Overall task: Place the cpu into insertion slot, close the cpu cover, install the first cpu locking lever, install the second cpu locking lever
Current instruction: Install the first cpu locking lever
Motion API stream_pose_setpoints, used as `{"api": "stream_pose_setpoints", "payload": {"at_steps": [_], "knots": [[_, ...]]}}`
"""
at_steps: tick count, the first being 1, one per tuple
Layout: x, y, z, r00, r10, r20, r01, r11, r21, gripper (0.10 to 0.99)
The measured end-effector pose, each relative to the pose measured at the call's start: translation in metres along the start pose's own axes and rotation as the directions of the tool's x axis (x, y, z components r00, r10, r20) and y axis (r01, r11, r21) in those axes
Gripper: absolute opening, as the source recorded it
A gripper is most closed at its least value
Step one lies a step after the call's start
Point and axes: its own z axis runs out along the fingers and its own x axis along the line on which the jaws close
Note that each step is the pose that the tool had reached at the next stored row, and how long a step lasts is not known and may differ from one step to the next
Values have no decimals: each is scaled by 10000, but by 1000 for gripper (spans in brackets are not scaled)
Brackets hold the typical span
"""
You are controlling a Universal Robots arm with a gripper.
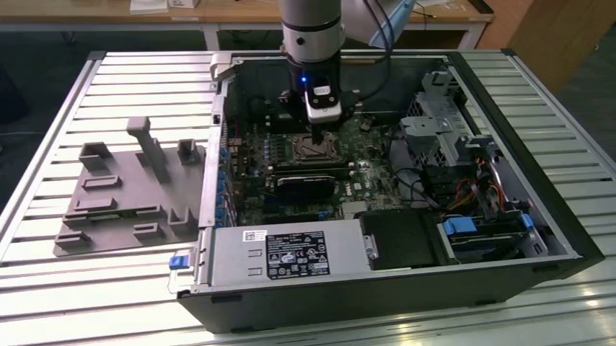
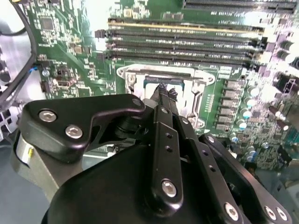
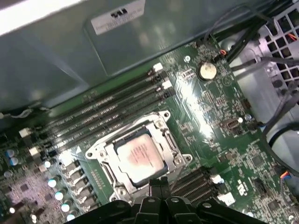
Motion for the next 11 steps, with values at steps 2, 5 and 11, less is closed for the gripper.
{"api": "stream_pose_setpoints", "payload": {"at_steps": [2, 5, 11], "knots": [[-10, -18, 0, 10000, -10, 16, 10, 10000, 28, 102], [-27, -48, 1, 10000, -20, 22, 19, 10000, 38, 102], [-62, -115, 2, 10000, -39, 24, 39, 10000, 42, 102]]}}
